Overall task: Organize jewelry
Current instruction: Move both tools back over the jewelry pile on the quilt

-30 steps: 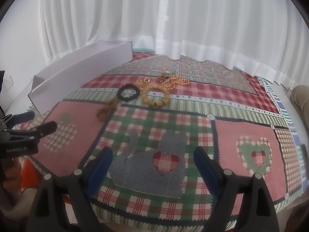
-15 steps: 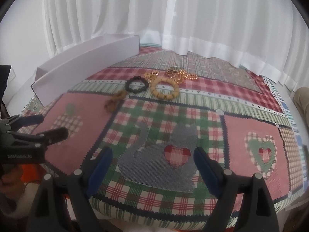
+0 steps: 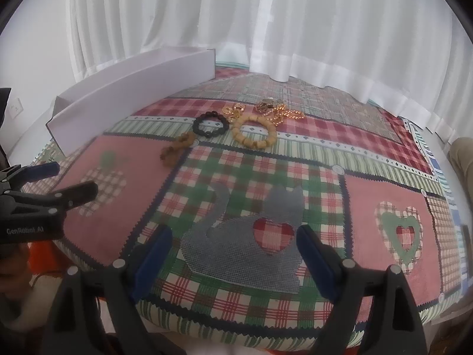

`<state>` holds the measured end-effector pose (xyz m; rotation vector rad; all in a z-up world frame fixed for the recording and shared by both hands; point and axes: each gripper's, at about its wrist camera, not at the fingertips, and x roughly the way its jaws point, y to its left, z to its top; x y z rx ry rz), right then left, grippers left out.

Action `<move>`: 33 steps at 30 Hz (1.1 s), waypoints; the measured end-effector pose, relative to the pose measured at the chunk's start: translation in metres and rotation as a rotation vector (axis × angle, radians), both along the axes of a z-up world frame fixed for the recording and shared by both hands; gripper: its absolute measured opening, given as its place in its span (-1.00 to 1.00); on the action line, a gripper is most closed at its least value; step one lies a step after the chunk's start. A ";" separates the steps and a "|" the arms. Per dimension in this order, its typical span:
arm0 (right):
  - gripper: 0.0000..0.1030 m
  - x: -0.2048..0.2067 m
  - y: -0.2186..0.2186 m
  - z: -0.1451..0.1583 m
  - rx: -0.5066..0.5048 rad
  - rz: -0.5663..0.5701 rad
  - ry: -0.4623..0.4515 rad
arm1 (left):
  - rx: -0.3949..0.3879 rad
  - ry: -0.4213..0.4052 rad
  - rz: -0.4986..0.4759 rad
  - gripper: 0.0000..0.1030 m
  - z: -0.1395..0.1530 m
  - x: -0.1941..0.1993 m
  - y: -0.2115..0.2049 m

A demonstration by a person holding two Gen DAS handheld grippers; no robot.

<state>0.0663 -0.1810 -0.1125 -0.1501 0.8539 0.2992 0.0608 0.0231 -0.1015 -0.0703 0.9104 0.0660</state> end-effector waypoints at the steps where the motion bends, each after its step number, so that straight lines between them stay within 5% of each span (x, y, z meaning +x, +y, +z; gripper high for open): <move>1: 0.70 0.000 -0.001 0.000 0.001 -0.003 -0.001 | 0.002 0.000 0.006 0.98 0.000 0.000 0.001; 33: 0.70 0.005 -0.009 0.000 0.023 -0.019 -0.002 | -0.002 0.017 -0.013 0.98 -0.008 0.006 -0.002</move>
